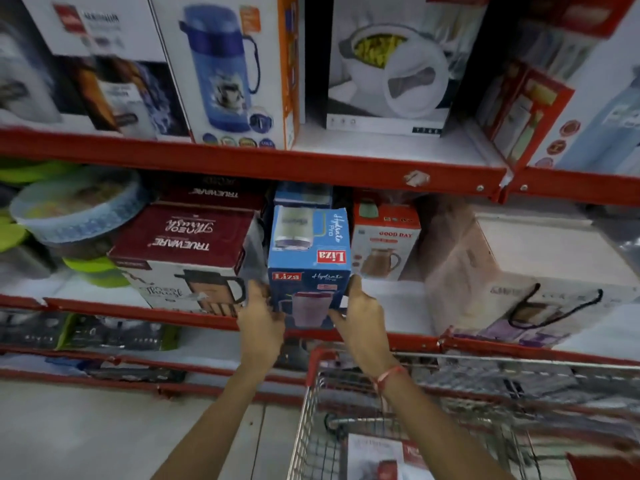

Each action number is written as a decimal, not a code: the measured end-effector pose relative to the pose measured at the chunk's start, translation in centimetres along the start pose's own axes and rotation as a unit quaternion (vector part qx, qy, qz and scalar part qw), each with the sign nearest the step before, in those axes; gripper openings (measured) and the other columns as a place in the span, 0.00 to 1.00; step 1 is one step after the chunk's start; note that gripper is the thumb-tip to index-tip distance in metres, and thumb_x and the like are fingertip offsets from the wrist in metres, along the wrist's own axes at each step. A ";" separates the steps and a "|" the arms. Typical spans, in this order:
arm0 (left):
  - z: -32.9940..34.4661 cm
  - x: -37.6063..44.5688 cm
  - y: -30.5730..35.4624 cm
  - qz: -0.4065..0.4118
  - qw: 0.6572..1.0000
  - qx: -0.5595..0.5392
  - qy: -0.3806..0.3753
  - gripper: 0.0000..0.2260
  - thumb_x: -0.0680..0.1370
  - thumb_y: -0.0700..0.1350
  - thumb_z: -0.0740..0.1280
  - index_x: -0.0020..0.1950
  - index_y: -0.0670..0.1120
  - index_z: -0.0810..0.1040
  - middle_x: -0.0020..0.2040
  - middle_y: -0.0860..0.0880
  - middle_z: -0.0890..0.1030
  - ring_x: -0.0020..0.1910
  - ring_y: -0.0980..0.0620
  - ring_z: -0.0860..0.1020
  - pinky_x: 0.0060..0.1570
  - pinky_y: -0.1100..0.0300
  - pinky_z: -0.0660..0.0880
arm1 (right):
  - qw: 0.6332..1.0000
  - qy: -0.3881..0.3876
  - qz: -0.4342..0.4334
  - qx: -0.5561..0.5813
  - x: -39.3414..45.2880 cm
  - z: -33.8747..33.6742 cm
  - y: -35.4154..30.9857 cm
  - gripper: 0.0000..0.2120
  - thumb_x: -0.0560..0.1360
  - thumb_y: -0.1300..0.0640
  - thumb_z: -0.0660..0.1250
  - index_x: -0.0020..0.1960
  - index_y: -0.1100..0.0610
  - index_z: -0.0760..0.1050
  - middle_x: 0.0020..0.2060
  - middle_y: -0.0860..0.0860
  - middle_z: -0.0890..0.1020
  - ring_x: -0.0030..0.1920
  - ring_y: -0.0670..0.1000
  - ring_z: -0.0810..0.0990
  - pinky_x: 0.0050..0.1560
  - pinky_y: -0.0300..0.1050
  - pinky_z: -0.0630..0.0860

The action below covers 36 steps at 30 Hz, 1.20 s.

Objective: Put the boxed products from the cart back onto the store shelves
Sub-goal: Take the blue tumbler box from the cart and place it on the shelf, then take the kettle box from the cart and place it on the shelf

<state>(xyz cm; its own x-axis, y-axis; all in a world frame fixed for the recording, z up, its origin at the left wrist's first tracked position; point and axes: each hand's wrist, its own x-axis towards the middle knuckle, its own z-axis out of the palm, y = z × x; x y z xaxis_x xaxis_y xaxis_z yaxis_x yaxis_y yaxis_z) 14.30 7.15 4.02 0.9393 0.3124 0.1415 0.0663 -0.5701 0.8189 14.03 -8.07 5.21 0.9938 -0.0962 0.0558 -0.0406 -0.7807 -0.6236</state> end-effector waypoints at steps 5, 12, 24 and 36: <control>2.2 4.0 -2.8 -0.041 0.998 0.041 -0.009 0.12 0.70 0.30 0.66 0.52 0.35 0.69 0.38 0.36 0.81 0.39 0.36 0.79 0.38 0.44 0.76 | 1.000 -0.015 0.013 0.000 3.7 3.1 0.4 0.23 0.73 0.57 0.71 0.63 0.56 0.64 0.58 0.58 0.83 0.53 0.59 0.84 0.56 0.54 0.81; 3.5 6.4 -3.9 -0.046 0.996 0.059 -0.038 0.14 0.72 0.31 0.65 0.55 0.38 0.67 0.44 0.37 0.82 0.43 0.37 0.80 0.44 0.43 0.79 | 1.000 -0.019 0.009 -0.008 5.7 4.5 1.0 0.23 0.73 0.56 0.72 0.63 0.57 0.65 0.58 0.58 0.82 0.53 0.60 0.84 0.54 0.51 0.81; 4.2 -1.6 -4.3 -0.067 0.997 0.038 -0.013 0.26 0.71 0.34 0.69 0.66 0.38 0.65 0.65 0.36 0.68 0.57 0.38 0.74 0.56 0.47 0.75 | 0.999 -0.005 0.025 0.037 -3.4 5.5 7.7 0.14 0.78 0.55 0.65 0.62 0.55 0.68 0.53 0.55 0.82 0.51 0.54 0.83 0.48 0.38 0.77; 13.1 -24.8 -5.8 -0.230 0.836 0.064 -0.495 0.13 0.78 0.45 0.62 0.62 0.44 0.72 0.51 0.47 0.81 0.43 0.53 0.80 0.40 0.63 0.78 | 0.854 -0.077 0.511 0.058 -22.4 4.8 22.5 0.32 0.79 0.42 0.57 0.75 0.60 0.55 0.71 0.65 0.65 0.70 0.66 0.66 0.70 0.64 0.65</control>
<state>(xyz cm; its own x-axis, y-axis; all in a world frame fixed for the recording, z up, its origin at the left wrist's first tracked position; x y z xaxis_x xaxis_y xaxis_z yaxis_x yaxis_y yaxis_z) -4.98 -7.22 -11.57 0.6184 -0.2230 -0.7535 0.4736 -0.6594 0.5839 -8.66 -20.51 -13.79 0.4477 -0.6022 -0.6610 -0.8934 -0.2705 -0.3586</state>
